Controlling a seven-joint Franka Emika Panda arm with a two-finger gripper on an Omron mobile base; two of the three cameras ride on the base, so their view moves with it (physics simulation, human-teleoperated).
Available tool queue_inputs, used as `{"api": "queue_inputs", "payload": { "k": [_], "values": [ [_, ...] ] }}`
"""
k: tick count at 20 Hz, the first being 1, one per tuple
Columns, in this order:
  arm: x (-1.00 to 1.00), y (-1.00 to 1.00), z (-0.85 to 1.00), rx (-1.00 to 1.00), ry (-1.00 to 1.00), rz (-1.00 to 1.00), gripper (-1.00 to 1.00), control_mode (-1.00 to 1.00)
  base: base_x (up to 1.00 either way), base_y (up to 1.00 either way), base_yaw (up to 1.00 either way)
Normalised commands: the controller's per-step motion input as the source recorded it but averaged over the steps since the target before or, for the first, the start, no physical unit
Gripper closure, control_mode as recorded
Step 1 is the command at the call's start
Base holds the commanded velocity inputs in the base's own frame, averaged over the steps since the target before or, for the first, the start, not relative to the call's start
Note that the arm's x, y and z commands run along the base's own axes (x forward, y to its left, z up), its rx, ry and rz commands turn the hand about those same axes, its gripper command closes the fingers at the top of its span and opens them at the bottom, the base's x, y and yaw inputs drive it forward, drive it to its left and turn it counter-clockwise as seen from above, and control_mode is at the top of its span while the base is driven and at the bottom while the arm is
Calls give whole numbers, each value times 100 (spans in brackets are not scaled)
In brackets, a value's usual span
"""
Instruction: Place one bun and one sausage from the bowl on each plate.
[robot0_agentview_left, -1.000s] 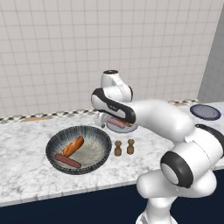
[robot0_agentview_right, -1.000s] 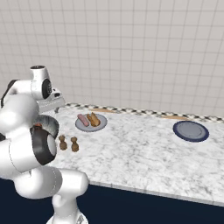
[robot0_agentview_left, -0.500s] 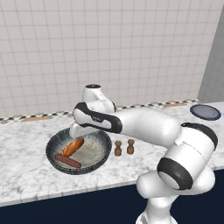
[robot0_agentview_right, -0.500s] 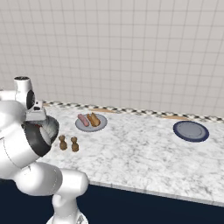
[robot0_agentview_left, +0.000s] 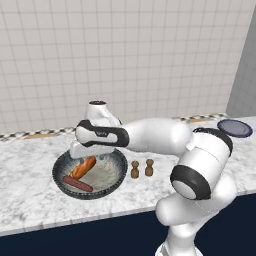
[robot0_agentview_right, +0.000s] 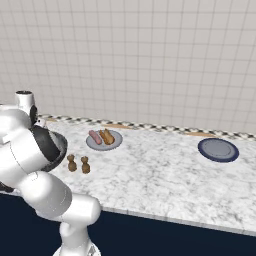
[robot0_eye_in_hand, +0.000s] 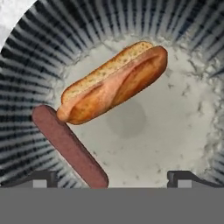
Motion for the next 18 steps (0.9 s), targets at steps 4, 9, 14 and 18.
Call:
{"api": "queue_inputs", "payload": {
  "k": [4,9,14,18],
  "values": [
    [29,40,-35,5,-5,-34,-100,-100,0,0,0],
    [27,-12,0,9,-20,-25,-100,-100,0,0,0],
    [0,-39,-11,9,-10,-2,-100,-100,0,0,0],
    [11,-9,-22,1,0,0,-100,-100,0,0,0]
  ]
}}
